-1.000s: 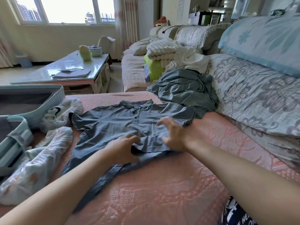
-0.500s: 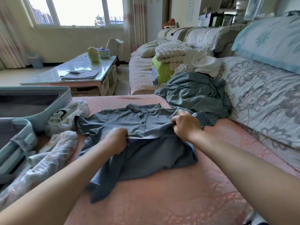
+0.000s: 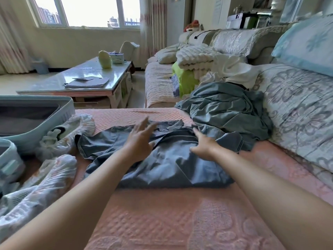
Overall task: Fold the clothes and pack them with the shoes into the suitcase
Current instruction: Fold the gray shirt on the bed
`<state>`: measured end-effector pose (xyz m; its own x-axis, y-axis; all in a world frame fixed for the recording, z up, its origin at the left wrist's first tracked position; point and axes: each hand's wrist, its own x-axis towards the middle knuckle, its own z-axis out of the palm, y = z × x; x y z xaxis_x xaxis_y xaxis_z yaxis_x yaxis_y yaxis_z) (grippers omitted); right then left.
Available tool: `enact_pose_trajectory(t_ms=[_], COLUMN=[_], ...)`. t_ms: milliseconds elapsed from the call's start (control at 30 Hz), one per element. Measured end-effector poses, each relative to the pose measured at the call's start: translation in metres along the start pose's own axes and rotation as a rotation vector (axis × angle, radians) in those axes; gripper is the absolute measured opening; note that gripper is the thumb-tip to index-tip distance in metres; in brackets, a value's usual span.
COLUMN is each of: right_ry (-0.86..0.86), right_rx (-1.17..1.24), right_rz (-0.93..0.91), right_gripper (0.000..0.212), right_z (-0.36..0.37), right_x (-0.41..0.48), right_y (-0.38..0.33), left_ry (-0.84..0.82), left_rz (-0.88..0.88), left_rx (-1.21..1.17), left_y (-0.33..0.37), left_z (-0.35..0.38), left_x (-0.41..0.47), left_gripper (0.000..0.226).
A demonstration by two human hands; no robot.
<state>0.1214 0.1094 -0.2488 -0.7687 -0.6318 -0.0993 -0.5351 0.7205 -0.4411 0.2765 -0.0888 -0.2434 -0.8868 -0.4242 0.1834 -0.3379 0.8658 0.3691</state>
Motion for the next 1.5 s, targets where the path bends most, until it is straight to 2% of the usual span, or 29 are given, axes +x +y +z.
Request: enact_pose_trajectory(t_ms=[100,133,233,300,333,433,533,633,767,833,967,1067,1133,1233,1300,1367,1400,1433,1500], right_ry=[-0.073,-0.081,-0.221,-0.392,-0.437,-0.384,-0.285,-0.235,-0.247,-0.284,-0.299,-0.367,-0.314,-0.196,-0.129,-0.096,-0.084,-0.078,-0.092], right_rx=[-0.288,-0.328,-0.379,-0.43,-0.457,-0.481,-0.51,-0.495,-0.54,-0.543,-0.506,-0.367,-0.304,-0.254,-0.274,-0.291,-0.301,-0.316,-0.363], right_rz=[-0.18,-0.227,-0.311,-0.289,-0.275,-0.243,-0.236,-0.258,-0.238,-0.198,-0.118,-0.028,-0.039,-0.131,-0.188,-0.23,-0.254,-0.273,-0.298], right_gripper=[0.073,0.071,0.081,0.097,0.104,0.109,0.097,0.081,0.079,0.079,0.058,0.043,0.042,0.04,0.041,0.043,0.045,0.047,0.052], right_z=[0.009,0.009,0.016,0.022,0.025,0.032,0.03,0.029,0.021,0.005,-0.023,-0.026,-0.025,-0.018,-0.012,-0.004,0.002,0.008,0.021], right_x=[-0.014,-0.021,-0.046,-0.064,-0.07,-0.083,-0.088,-0.095,-0.112,-0.124,-0.151,-0.161,-0.157,-0.146,-0.132,-0.115,-0.106,-0.098,-0.085], right_y=[0.0,-0.002,-0.005,-0.004,-0.003,-0.002,0.004,0.024,0.038,0.036,0.034,0.031,0.023,0.006,-0.007,-0.02,-0.027,-0.033,-0.045], left_ry=[-0.035,-0.073,-0.151,-0.181,-0.167,-0.164,-0.223,-0.247,-0.266,-0.358,-0.62,-0.758,-0.699,-0.443,-0.38,-0.384,-0.367,-0.332,-0.218], left_rz=[0.301,0.363,0.495,0.477,0.472,0.468,0.343,0.289,0.197,0.196,0.217,0.157,0.115,0.163,0.262,0.296,0.279,0.257,0.207], left_rx=[0.07,0.102,0.364,0.424,0.405,0.407,0.414,0.35,0.201,0.211,0.262,0.135,0.032,0.064,0.198,0.338,0.387,0.418,0.461], left_y=[-0.007,-0.008,-0.019,-0.029,-0.032,-0.031,-0.026,-0.018,-0.008,0.009,0.051,0.066,0.063,0.047,0.035,0.026,0.023,0.019,0.011], left_z=[0.016,0.018,0.022,0.019,0.018,0.012,0.011,0.009,-0.004,-0.012,-0.02,-0.019,-0.02,-0.023,-0.021,-0.016,-0.012,-0.009,-0.007], left_x=[-0.023,-0.035,-0.068,-0.079,-0.08,-0.08,-0.087,-0.091,-0.103,-0.114,-0.141,-0.154,-0.156,-0.152,-0.152,-0.151,-0.15,-0.147,-0.14], left_gripper=[0.051,0.05,0.074,0.077,0.069,0.04,0.034,0.029,0.03,0.025,0.03,0.031,0.025,0.031,0.062,0.094,0.099,0.097,0.078])
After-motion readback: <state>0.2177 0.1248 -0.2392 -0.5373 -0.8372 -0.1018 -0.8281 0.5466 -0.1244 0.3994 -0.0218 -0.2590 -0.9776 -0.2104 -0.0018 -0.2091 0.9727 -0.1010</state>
